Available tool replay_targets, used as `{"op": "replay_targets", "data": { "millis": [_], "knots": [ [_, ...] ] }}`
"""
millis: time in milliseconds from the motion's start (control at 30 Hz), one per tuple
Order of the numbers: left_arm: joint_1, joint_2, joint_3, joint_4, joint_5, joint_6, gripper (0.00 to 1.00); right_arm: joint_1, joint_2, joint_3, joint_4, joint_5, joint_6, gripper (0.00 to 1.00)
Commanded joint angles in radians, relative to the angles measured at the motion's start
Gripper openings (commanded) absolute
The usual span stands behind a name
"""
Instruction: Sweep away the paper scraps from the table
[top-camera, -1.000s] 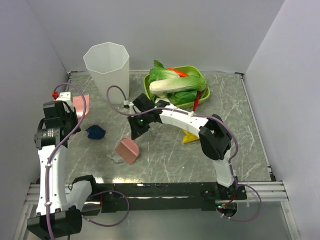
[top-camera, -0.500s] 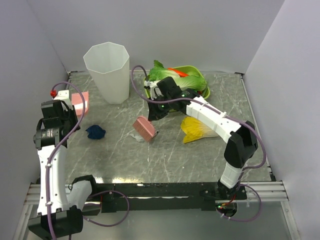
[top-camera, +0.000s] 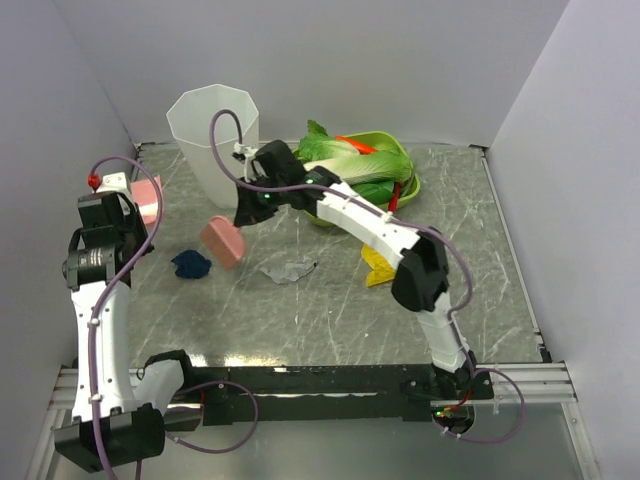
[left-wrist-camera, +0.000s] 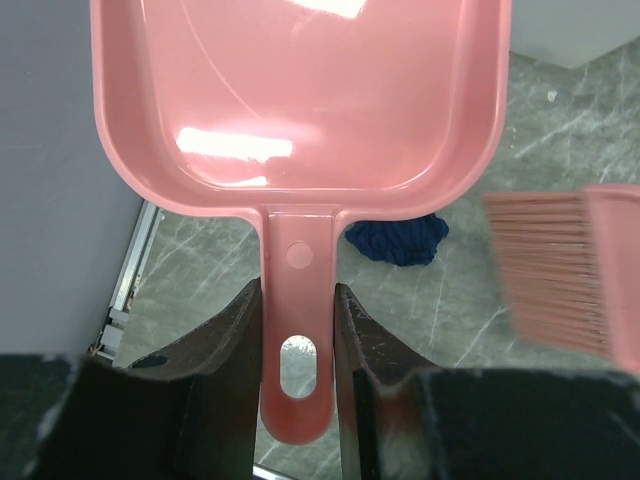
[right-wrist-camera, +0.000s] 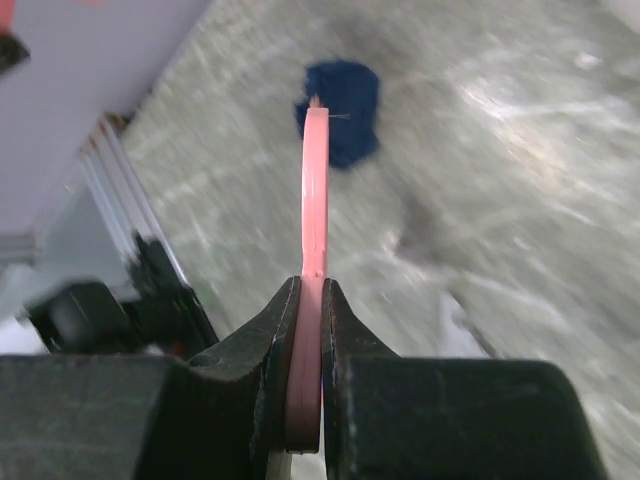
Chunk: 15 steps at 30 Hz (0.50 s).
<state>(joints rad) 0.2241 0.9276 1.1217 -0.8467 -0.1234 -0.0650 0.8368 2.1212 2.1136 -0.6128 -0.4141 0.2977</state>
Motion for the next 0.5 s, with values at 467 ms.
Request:
{"op": "replay_targets", "data": {
  "millis": [467],
  "knots": [
    [0.054, 0.053, 0.099, -0.063, -0.001, -0.001, 0.01, 0.042, 0.336, 0.195, 0.102, 0.010, 0.472, 0.00]
  ]
}}
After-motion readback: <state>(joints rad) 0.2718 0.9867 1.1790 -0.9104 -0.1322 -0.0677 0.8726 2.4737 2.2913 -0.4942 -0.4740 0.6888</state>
